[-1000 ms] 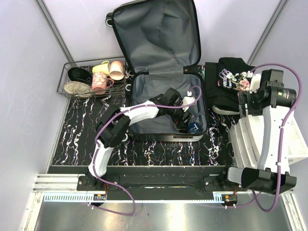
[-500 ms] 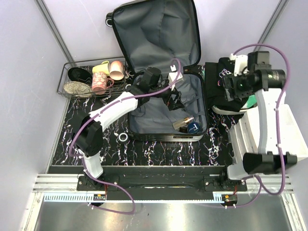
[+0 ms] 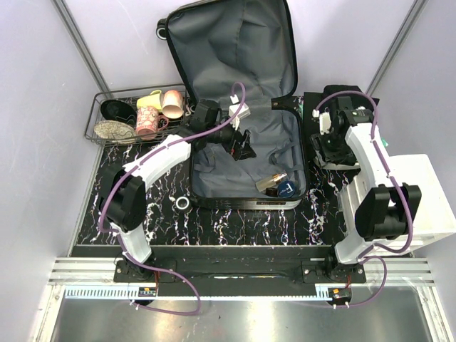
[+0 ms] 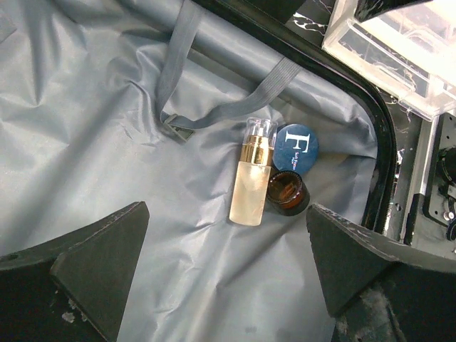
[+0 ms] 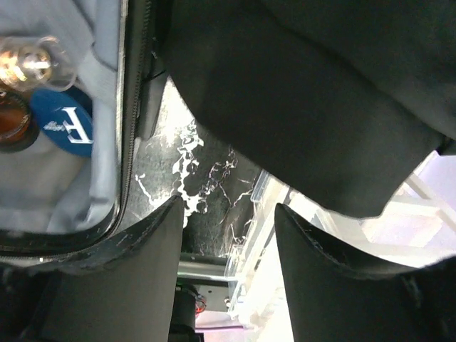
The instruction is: Open, take out, and arrange the luggage
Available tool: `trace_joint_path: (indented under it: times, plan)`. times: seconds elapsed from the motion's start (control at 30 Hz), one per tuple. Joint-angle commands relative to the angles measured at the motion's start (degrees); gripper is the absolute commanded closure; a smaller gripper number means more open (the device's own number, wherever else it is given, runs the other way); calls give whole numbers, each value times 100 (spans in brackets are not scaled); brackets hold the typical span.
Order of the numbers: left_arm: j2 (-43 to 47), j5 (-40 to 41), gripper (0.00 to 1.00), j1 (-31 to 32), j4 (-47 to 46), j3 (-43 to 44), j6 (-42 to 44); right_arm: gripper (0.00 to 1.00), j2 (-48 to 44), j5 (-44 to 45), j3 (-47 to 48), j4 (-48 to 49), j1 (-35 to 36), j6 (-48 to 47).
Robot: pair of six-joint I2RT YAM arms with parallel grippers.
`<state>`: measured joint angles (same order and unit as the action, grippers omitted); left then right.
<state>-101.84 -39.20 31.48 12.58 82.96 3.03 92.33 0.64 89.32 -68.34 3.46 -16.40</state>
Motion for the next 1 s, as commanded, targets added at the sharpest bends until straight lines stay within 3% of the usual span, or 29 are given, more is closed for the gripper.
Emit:
trace_joint_path:
  times: [0.0, 0.1, 0.5, 0.77, 0.97]
  plan:
    - [279, -202, 2, -46, -115, 45, -136, 38, 161, 358, -380, 847, 23, 479]
    - [288, -193, 2, -72, -89, 62, -136, 37, 319, -11, -600, 1471, 23, 892]
    - [595, -158, 2, -556, 175, -7, -285, 43, 1576, 630, -618, 2588, -170, 1605]
    - [622, -70, 2, -600, 131, -254, -285, 46, 2244, 666, 610, 2905, -996, 1500]
    - [481, -61, 2, -617, 201, -201, -285, 47, 2895, 542, 1341, 3168, -1067, 1254]
